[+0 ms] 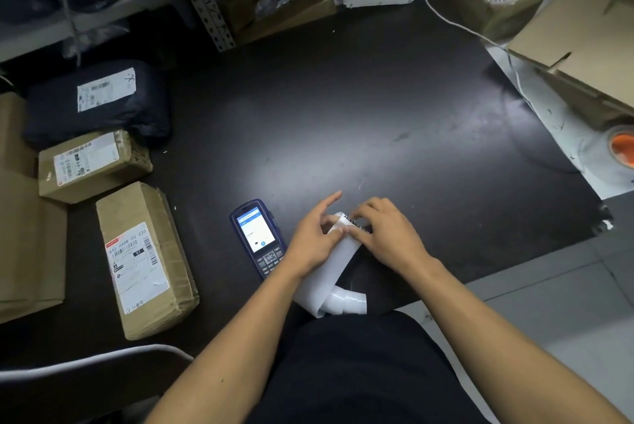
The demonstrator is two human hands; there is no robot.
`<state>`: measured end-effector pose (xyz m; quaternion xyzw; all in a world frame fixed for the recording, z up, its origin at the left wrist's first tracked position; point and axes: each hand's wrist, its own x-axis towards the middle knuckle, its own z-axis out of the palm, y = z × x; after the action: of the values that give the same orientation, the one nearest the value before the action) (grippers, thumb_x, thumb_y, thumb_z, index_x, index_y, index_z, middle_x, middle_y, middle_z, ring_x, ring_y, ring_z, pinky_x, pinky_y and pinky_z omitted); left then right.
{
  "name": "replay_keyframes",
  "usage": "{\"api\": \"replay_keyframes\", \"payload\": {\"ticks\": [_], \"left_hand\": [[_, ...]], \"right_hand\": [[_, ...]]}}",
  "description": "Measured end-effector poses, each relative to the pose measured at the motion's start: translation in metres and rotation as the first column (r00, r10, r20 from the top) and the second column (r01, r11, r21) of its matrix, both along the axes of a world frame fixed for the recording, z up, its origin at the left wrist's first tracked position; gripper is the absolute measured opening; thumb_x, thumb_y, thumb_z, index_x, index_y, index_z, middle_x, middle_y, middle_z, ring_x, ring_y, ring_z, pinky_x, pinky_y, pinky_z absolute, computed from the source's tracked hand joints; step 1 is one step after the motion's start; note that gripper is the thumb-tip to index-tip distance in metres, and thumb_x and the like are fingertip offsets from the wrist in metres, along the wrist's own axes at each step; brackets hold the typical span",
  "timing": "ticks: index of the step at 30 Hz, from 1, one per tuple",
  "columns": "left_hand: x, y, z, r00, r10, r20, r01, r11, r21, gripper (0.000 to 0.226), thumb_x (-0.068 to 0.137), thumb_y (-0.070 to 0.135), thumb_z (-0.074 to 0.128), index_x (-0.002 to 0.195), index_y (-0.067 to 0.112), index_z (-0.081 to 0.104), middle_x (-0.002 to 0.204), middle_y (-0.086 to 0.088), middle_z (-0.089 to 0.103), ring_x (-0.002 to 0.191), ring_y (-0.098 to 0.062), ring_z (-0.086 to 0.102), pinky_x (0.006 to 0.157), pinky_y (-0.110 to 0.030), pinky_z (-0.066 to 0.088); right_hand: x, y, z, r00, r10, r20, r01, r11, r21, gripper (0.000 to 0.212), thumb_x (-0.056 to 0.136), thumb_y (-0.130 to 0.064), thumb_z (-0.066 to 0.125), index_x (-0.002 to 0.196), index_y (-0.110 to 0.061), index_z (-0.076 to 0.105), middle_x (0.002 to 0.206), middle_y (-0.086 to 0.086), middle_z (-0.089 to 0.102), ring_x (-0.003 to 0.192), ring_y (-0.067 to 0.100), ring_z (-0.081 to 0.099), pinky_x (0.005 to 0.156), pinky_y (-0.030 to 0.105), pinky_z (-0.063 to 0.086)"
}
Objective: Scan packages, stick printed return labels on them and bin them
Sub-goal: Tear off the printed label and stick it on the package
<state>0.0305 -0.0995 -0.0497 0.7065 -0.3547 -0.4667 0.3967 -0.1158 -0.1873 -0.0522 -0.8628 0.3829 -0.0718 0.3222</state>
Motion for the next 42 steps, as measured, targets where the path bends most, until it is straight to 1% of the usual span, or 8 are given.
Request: {"api": "replay_keyframes", "payload": {"ticks": [3, 9, 16, 23, 26, 29, 35, 42], "left_hand": [[0.001, 0.000, 0.001, 0.999, -0.035, -0.016, 0.035, 0.999, 0.007, 0.061, 0.094, 0.008, 0.063, 0.142, 0.040, 0.042, 0.097, 0.001, 0.076, 0.104, -0.006, 0.066, 0.095, -0.013, 0.045], [-0.003, 0.000, 0.007, 0.996, -0.094, 0.007, 0.094, 0.995, 0.028, 0.067, 0.094, 0.000, 0.061, 0.149, 0.031, 0.038, 0.100, 0.003, 0.076, 0.095, 0.011, 0.062, 0.087, -0.002, 0.039], [-0.001, 0.002, 0.006, 0.997, -0.047, 0.055, 0.045, 0.998, 0.038, 0.069, 0.094, 0.002, 0.060, 0.149, 0.037, 0.036, 0.101, 0.003, 0.076, 0.091, 0.010, 0.062, 0.088, -0.007, 0.042], [-0.008, 0.002, 0.009, 0.998, -0.035, 0.050, 0.033, 0.999, 0.032, 0.067, 0.096, 0.003, 0.059, 0.151, 0.030, 0.034, 0.104, 0.003, 0.075, 0.117, 0.003, 0.056, 0.087, 0.000, 0.038], [-0.009, 0.001, 0.014, 0.998, -0.029, 0.054, 0.027, 0.999, 0.036, 0.066, 0.096, 0.004, 0.060, 0.151, 0.031, 0.035, 0.106, 0.002, 0.073, 0.111, 0.005, 0.057, 0.086, 0.002, 0.037], [-0.008, 0.000, 0.013, 0.997, -0.026, 0.074, 0.024, 0.999, 0.031, 0.067, 0.096, 0.002, 0.058, 0.149, 0.034, 0.035, 0.104, 0.003, 0.074, 0.091, 0.014, 0.060, 0.082, -0.001, 0.040], [-0.004, 0.003, 0.007, 0.997, 0.040, 0.064, -0.046, 0.994, 0.100, 0.068, 0.092, 0.004, 0.061, 0.148, 0.034, 0.037, 0.109, 0.001, 0.061, 0.081, -0.006, 0.058, 0.075, -0.005, 0.045], [0.004, 0.009, 0.032, 0.926, 0.215, 0.311, -0.220, 0.975, -0.020, 0.059, 0.094, 0.018, 0.060, 0.146, 0.037, 0.039, 0.115, 0.010, 0.057, 0.101, -0.006, 0.052, 0.088, -0.023, 0.042]], "right_hand": [[-0.001, -0.009, 0.003, 0.992, 0.101, -0.071, -0.104, 0.993, -0.049, 0.032, 0.095, -0.043, 0.058, 0.108, -0.016, 0.071, 0.108, 0.000, 0.062, 0.104, 0.019, 0.051, 0.081, 0.030, 0.042], [0.001, -0.018, 0.012, 0.963, 0.196, -0.183, -0.198, 0.980, 0.006, 0.038, 0.094, -0.051, 0.056, 0.108, -0.019, 0.072, 0.107, 0.000, 0.062, 0.103, 0.017, 0.054, 0.081, 0.031, 0.044], [-0.007, -0.025, 0.019, 0.998, -0.019, -0.064, 0.028, 0.990, 0.138, 0.020, 0.093, -0.028, 0.060, 0.090, -0.014, 0.073, 0.086, -0.007, 0.059, 0.083, 0.016, 0.058, 0.073, 0.030, 0.042], [-0.003, -0.014, 0.017, 0.994, -0.032, -0.109, 0.049, 0.986, 0.156, 0.030, 0.088, -0.050, 0.065, 0.092, -0.020, 0.067, 0.092, -0.009, 0.057, 0.084, 0.011, 0.055, 0.075, 0.032, 0.047], [-0.001, -0.012, 0.019, 0.989, -0.029, -0.142, 0.053, 0.985, 0.164, 0.024, 0.090, -0.044, 0.065, 0.092, -0.020, 0.068, 0.097, -0.005, 0.062, 0.087, 0.015, 0.058, 0.075, 0.031, 0.046], [-0.003, -0.014, 0.022, 0.981, -0.189, -0.048, 0.195, 0.951, 0.241, 0.013, 0.091, -0.026, 0.065, 0.090, -0.014, 0.071, 0.092, 0.000, 0.068, 0.087, 0.016, 0.062, 0.071, 0.023, 0.039], [-0.022, -0.030, 0.032, 0.774, -0.623, 0.111, 0.585, 0.771, 0.253, 0.011, 0.092, -0.019, 0.061, 0.088, -0.012, 0.068, 0.089, 0.004, 0.067, 0.083, 0.018, 0.059, 0.074, 0.024, 0.038], [0.018, 0.003, 0.040, 0.907, -0.289, 0.308, 0.307, 0.952, -0.011, 0.014, 0.093, -0.026, 0.066, 0.086, -0.014, 0.065, 0.087, -0.006, 0.056, 0.076, 0.014, 0.056, 0.072, 0.026, 0.043]]}}
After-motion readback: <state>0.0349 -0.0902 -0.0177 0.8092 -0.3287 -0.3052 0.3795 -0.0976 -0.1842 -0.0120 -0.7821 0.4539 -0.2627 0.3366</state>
